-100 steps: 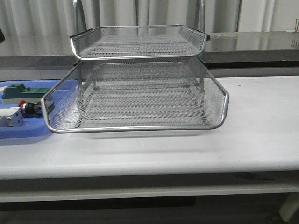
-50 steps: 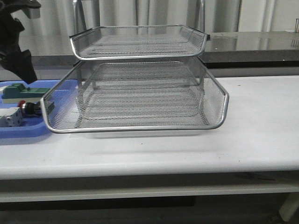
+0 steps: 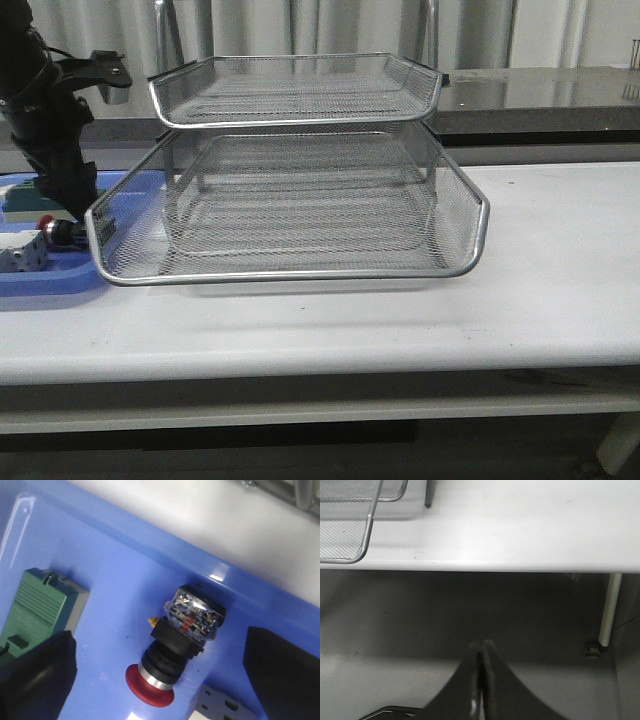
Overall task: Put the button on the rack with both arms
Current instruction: 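Lower the left gripper into the blue tray and grasp the red button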
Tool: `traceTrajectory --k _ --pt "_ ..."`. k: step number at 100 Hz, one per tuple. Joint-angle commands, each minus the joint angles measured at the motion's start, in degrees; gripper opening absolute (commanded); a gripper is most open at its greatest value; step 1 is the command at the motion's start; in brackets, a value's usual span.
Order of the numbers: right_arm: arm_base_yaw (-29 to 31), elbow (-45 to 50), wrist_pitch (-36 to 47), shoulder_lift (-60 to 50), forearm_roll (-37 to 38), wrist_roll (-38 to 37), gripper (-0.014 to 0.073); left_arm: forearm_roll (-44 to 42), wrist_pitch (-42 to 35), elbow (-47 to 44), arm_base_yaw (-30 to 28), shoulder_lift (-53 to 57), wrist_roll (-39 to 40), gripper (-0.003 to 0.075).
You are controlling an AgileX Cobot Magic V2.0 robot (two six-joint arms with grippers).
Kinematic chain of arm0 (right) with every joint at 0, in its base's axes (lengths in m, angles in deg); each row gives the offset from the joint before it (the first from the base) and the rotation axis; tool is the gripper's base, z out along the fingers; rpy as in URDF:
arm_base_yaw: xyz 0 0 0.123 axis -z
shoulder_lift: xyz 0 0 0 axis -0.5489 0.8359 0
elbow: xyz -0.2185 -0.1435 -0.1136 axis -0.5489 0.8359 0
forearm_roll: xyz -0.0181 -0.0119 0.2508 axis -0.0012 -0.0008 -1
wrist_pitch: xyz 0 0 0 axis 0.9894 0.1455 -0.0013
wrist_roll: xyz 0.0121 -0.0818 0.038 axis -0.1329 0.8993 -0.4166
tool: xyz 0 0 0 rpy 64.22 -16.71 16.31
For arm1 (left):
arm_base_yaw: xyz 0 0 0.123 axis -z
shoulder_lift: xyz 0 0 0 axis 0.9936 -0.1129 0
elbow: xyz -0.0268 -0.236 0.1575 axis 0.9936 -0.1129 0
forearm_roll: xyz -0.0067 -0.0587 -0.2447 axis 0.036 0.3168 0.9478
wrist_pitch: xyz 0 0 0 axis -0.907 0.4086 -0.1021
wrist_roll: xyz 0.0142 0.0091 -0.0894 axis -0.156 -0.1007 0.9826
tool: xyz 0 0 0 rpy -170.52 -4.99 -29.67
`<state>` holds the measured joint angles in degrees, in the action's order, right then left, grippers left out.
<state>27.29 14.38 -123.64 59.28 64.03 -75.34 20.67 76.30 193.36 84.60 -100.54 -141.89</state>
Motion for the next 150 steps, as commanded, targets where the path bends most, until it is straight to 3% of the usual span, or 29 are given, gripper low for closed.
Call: traceTrajectory --k 1,150 --pt "0.09 -1.92 3.48 0.3 0.34 0.12 -0.0067 -0.37 -2.22 2.1 0.28 3.08 0.07 0.0643" --pt "0.09 -1.92 3.48 0.3 0.34 0.12 -0.0067 -0.19 -5.22 2.1 0.08 -5.73 -2.17 0.0637"
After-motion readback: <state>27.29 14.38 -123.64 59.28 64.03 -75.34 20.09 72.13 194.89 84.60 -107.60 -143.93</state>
